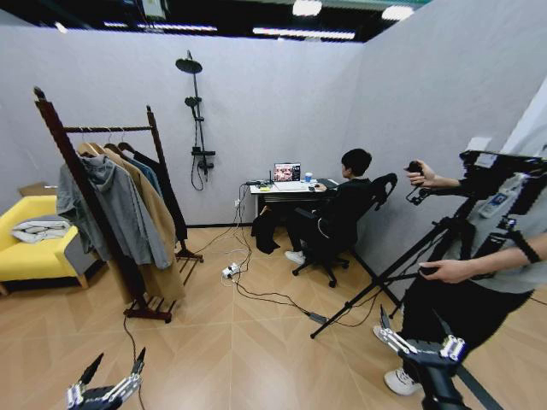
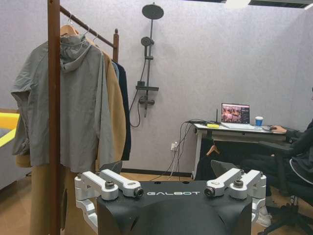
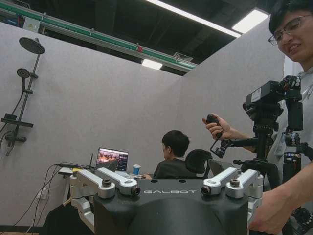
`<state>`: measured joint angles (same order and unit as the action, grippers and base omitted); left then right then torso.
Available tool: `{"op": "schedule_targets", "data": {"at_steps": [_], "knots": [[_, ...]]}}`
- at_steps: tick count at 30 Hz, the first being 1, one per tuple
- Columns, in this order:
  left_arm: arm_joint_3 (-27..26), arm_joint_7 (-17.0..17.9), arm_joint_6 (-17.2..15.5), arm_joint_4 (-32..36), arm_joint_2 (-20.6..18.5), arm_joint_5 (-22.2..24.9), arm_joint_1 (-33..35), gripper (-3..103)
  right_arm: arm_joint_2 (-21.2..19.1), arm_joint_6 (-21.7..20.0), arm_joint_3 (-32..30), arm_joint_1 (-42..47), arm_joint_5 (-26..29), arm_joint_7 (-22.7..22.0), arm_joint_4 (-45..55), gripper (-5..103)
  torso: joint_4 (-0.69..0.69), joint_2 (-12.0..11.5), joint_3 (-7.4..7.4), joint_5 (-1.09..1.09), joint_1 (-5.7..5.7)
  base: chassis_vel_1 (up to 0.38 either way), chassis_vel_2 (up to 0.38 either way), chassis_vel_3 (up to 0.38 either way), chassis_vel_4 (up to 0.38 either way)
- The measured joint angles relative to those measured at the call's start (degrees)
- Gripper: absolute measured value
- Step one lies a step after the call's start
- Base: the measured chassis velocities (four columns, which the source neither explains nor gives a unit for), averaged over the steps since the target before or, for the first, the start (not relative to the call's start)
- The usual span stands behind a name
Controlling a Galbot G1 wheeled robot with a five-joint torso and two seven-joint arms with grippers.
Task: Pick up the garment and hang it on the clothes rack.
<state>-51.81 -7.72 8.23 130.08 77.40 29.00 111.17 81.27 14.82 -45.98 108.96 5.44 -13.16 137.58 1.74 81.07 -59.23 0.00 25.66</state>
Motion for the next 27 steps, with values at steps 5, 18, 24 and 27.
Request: {"op": "schedule_targets", "data": {"at_steps": [5, 18, 24, 27], "knots": [[0.0, 0.0, 0.0, 0.0, 0.0, 0.0, 0.0, 100, 0.0, 0.0, 0.0, 0.0, 0.0, 0.0, 0.0, 100, -0.01, 0.0, 0.0, 0.05, 0.0, -0.163, -0.158, 0.161, 0.131], [0.0, 0.0, 0.0, 0.0, 0.0, 0.0, 0.0, 100, 0.0, 0.0, 0.0, 0.0, 0.0, 0.0, 0.0, 100, 0.0, 0.0, 0.01, -0.02, 0.0, 0.021, 0.019, -0.011, -0.029], [0.0, 0.0, 0.0, 0.0, 0.0, 0.0, 0.0, 100, 0.0, 0.0, 0.0, 0.0, 0.0, 0.0, 0.0, 100, 0.0, 0.0, 0.0, 0.05, 0.0, 0.175, 0.152, -0.166, -0.148], [0.0, 0.0, 0.0, 0.0, 0.0, 0.0, 0.0, 100, 0.0, 0.0, 0.0, 0.0, 0.0, 0.0, 0.0, 100, -0.01, 0.0, -0.01, 0.03, 0.01, 0.19, 0.186, -0.181, -0.199]]}}
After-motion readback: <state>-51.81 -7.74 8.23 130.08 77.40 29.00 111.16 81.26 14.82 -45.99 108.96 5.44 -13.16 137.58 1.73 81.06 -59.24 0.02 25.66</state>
